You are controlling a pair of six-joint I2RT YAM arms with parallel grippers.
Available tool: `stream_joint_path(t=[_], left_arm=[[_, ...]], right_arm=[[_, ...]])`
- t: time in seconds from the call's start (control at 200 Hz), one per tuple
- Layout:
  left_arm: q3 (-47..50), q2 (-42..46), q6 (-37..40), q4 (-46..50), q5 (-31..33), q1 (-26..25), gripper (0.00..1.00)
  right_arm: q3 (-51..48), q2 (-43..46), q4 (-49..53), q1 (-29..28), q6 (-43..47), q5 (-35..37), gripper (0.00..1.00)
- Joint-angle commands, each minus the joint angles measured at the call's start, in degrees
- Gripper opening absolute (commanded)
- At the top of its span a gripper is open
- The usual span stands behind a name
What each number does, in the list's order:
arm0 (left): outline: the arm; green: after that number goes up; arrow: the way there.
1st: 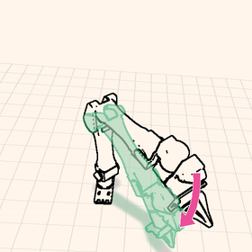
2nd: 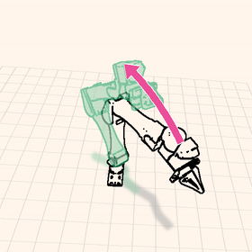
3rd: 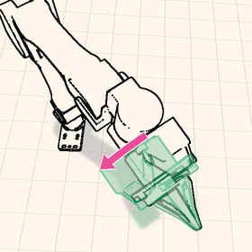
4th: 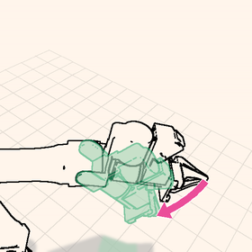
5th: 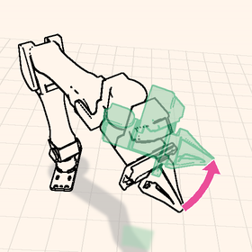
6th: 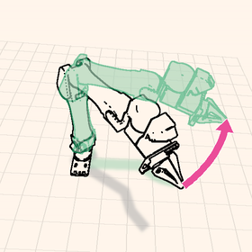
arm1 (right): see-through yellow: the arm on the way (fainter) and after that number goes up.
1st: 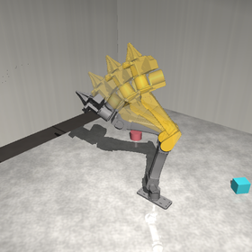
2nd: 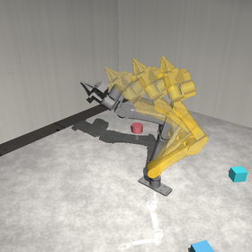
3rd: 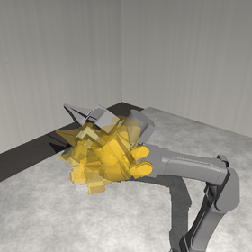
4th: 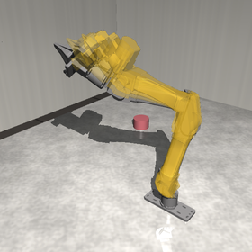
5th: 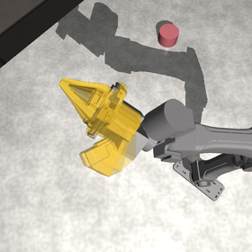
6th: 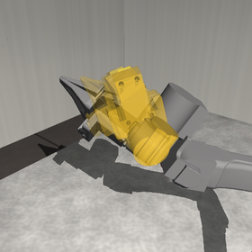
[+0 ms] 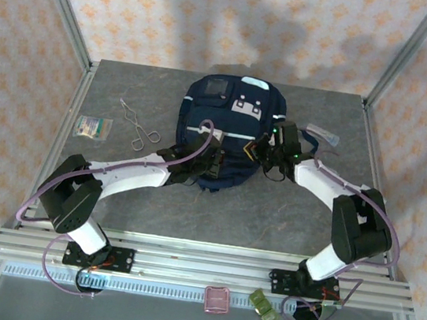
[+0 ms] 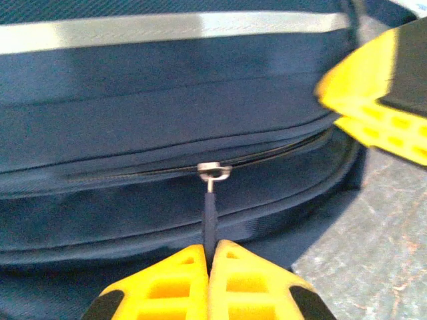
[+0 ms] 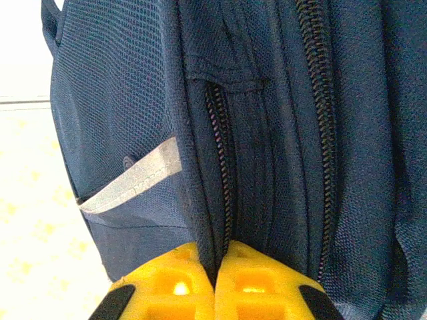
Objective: Pack books, pencil case, and school supplies into a backpack
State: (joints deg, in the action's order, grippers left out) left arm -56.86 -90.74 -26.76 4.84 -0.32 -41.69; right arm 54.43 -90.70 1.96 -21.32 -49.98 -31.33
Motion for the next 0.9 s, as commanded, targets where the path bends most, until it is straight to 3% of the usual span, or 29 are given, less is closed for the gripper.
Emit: stream_joint_path(t=[0.0, 0.25, 0.43, 0.631, 0.751, 0.896], left_arm=[[3.3, 3.2, -1.2, 1.0, 4.6, 3.2, 0.00], [8.5, 7.4, 0.8, 2.6, 8.3, 12.8, 0.00], [8.0, 5.9, 1.1, 2.6, 11.9, 18.0, 0.00], [6.2, 2.4, -0.3, 1.7, 14.4, 21.1, 0.00], [5.2, 2.7, -0.2, 1.9, 12.0, 20.9, 0.00], [5.9, 6.0, 0.4, 1.8, 8.9, 19.3, 0.35]], right_arm=[[0.0, 1.7, -3.8, 0.6, -0.1, 3.4, 0.00], [-1.0, 4.0, -4.5, 2.2, 0.1, 4.4, 0.00], [-1.0, 4.3, -5.6, 2.6, -0.1, 4.7, 0.00], [-0.6, 4.0, -6.4, 2.6, -0.4, 4.3, 0.00], [0.4, 3.9, -5.7, 2.7, 0.7, 3.9, 0.00], [3.4, 2.7, -3.8, 3.6, 3.6, 2.8, 0.00]])
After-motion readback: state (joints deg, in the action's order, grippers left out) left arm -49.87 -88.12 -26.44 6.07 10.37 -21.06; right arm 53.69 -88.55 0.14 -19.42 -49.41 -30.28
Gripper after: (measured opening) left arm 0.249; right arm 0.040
